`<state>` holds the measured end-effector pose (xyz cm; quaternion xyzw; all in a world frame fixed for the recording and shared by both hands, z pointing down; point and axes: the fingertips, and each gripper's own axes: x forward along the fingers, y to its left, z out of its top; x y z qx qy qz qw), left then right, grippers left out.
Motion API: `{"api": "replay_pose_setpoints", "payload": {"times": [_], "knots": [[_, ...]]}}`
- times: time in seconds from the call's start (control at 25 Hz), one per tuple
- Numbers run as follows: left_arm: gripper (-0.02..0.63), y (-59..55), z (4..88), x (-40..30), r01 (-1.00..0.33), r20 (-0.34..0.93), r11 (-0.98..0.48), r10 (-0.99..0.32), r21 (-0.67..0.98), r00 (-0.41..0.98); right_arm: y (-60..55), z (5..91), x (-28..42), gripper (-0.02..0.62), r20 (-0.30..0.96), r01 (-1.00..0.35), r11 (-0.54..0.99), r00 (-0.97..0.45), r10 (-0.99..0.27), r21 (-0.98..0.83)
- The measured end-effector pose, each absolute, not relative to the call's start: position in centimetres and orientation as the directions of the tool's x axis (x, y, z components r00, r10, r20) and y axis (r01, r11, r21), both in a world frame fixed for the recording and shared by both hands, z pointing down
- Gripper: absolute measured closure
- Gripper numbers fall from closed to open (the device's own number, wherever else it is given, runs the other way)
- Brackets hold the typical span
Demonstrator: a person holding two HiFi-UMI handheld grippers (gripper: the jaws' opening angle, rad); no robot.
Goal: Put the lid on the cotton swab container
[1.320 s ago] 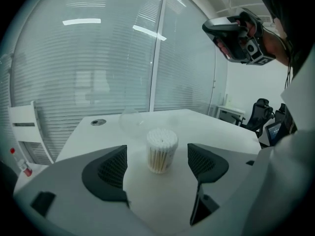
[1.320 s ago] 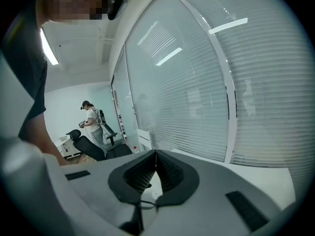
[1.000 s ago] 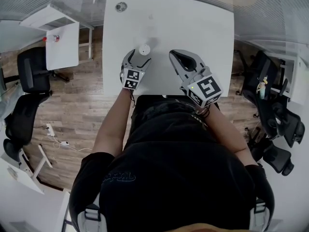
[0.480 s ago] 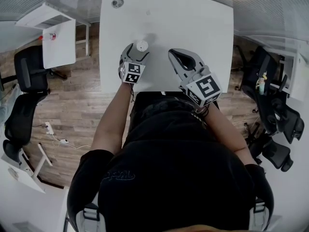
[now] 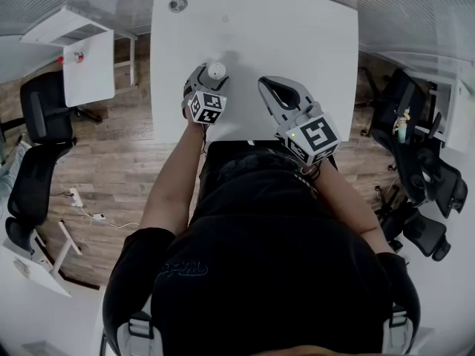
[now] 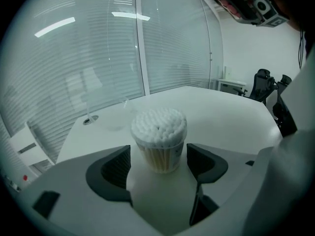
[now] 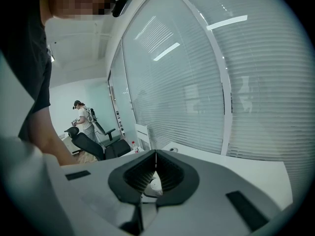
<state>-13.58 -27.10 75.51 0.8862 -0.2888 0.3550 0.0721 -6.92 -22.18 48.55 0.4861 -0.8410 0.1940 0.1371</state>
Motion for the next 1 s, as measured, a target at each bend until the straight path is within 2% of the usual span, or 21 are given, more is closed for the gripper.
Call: {"api": "replay_pose_setpoints", "payload": {"times": [0.16,0.24,1.0], "knots": [[0.266,-26.86,75.56,-13.49,-0.563,0.669,-0.824,-0.455,-0.066,0.587,-22.20,48.44,-6.86,0.572,0.419,-0.871,0.453,-0.489,-0.765,-0.188],[0.334,-26.81,75.45,-13.50,-0.571,0.662,-0.818,-0.465,-0.068,0.588,-22.23,48.49,-6.67,0.572,0.421,-0.874,0.448,-0.485,-0.767,-0.189],[0.345,-26.42,74.71,-13.49,-0.560,0.658,-0.828,-0.435,-0.025,0.614,-21.89,48.24,-6.40,0.572,0.416,-0.871,0.452,-0.490,-0.766,-0.194]]}}
